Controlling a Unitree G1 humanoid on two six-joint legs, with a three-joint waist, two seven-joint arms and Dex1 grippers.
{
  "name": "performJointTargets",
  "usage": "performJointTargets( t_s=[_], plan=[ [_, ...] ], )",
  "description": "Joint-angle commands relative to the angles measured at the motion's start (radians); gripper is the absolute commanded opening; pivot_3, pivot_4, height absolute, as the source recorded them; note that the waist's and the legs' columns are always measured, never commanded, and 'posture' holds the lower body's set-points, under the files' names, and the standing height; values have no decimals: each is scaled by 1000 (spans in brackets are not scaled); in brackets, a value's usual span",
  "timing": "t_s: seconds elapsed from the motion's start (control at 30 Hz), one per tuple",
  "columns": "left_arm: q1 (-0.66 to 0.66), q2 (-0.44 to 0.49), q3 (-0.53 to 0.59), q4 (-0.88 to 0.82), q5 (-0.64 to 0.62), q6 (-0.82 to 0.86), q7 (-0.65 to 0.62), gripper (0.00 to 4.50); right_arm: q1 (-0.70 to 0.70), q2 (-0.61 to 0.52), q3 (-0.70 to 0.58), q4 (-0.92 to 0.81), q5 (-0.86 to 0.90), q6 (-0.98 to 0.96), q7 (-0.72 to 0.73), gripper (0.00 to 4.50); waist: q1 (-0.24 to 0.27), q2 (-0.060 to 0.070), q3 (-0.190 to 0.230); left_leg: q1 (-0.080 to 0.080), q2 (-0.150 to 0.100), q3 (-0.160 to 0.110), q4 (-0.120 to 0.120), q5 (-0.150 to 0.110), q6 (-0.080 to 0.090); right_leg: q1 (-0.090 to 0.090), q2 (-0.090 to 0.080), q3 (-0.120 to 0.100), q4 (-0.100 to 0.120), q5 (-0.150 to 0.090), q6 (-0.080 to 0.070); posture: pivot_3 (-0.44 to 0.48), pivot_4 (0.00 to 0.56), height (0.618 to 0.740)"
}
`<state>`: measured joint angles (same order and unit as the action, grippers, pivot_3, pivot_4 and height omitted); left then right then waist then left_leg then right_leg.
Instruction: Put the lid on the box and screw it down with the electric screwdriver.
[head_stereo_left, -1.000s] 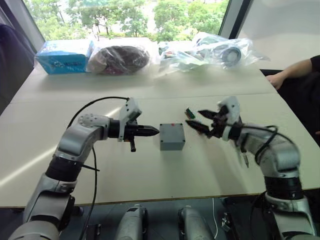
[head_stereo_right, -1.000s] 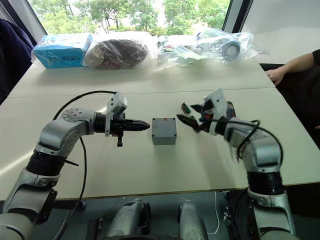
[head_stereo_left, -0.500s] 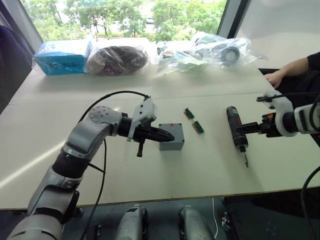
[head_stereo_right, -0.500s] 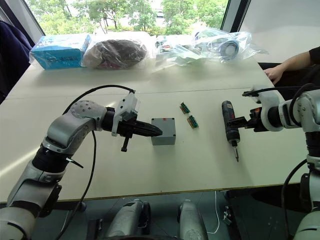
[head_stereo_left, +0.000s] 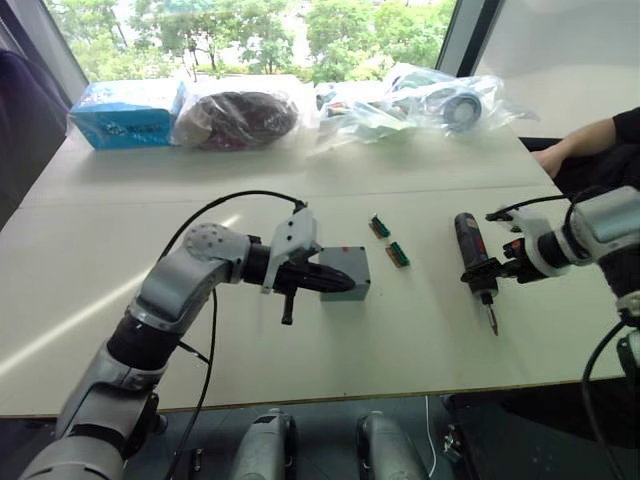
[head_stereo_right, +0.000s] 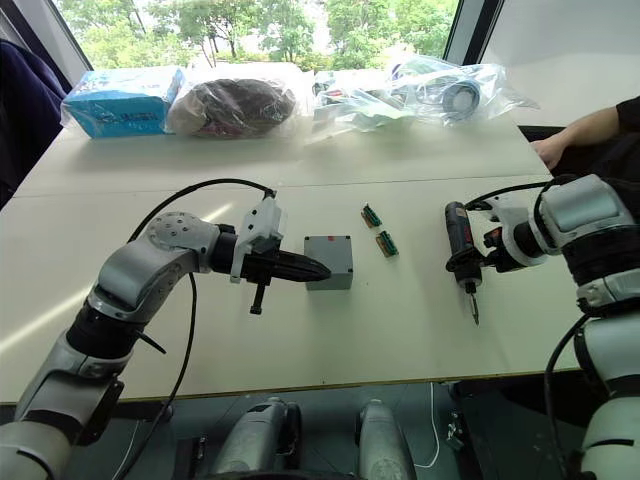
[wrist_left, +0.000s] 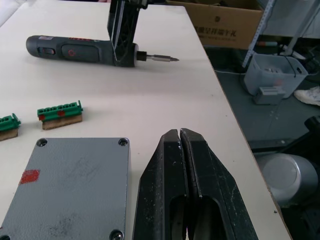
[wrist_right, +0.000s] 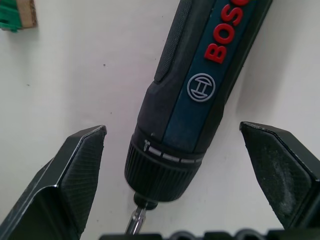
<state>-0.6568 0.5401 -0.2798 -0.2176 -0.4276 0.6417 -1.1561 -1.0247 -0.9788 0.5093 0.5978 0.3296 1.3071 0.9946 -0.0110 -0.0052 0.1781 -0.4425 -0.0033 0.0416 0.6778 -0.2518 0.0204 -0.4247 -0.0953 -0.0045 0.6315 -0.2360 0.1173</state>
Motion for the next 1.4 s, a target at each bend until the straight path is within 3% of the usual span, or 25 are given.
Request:
performJointTargets(
  t_s=[0.03, 0.13, 0.3, 0.43, 0.57, 0.63, 0.7, 0.8, 0.93, 1.0, 1.4],
  plan=[
    [8, 1, 32, -42, -25, 7, 21, 0, -41, 23, 36, 82, -85, -75, 54, 4264, 0, 0, 0, 0, 0, 0, 0, 0, 0, 0, 0, 0, 0, 0, 0, 0, 150, 740],
    [20, 7, 44, -49, -28, 15, 36, 0, -47, 50, 74, 117, -142, -121, 100, 3563, -2, 0, 0, 0, 0, 0, 0, 0, 0, 0, 0, 0, 0, 0, 0, 0, 150, 740],
    [27, 15, 56, -44, -29, 17, 48, 0, -42, 65, 70, 135, -203, -137, 135, 1755, -1, 0, 0, 0, 0, 0, 0, 0, 0, 0, 1, 0, 0, 0, 0, 0, 150, 740],
    [12, 28, 83, 18, -25, 6, 53, 0, -105, 85, -56, 208, -230, -228, 56, 1724, -2, 0, 0, 0, 0, 0, 1, 0, 0, 1, 1, 0, 0, 0, 0, 0, 150, 740],
    [-1, 39, 95, 92, -12, -14, 40, 0, -147, 97, -250, 171, -172, -363, -16, 1724, -6, 5, 2, 1, 0, 3, 1, 0, 0, -1, 1, 1, 1, 0, 0, 0, 150, 740],
    [-4, 46, 89, 120, -4, -30, 27, 0, -128, 131, -415, 58, -67, -363, -44, 1724, -5, 6, 3, 0, 0, 3, 0, 0, 0, -2, 1, 1, 1, 0, 0, 0, 150, 740],
    [-21, 34, 74, 161, 12, -45, 23, 0, -23, 254, -707, -230, 113, -398, -155, 1724, -8, 6, 3, 0, 1, 3, -2, 0, 0, -3, 2, 1, 0, 0, 0, 0, 150, 740],
    [-45, 19, 63, 200, 24, -57, 19, 0, 83, 394, -874, -504, 221, -377, -289, 1724, 0, 6, 3, -1, 3, 1, -4, 0, -1, -4, 6, 2, 1, 0, 0, 0, 150, 740],
    [-96, -19, 42, 267, 50, -73, 13, 0, 305, 611, -836, -859, 263, -491, -415, 1724, 28, 4, 2, 0, 3, -2, -3, 1, -2, -2, 6, 0, 0, 0, 0, 0, 150, 740],
    [-109, -26, 33, 290, 66, -87, 4, 0, 369, 680, -812, -937, 263, -540, -458, 1724, 26, 4, 2, 0, 1, -2, -1, 1, -2, 1, 4, 0, 0, 0, 0, 0, 150, 740],
    [-157, -97, -48, 441, 199, -216, -13, 0, 546, 744, -632, -954, 94, -810, -546, 1724, 15, 4, 2, -1, 0, -1, 3, 0, -1, 0, 6, 2, 1, 2, 2, 0, 150, 740]
  ],
)
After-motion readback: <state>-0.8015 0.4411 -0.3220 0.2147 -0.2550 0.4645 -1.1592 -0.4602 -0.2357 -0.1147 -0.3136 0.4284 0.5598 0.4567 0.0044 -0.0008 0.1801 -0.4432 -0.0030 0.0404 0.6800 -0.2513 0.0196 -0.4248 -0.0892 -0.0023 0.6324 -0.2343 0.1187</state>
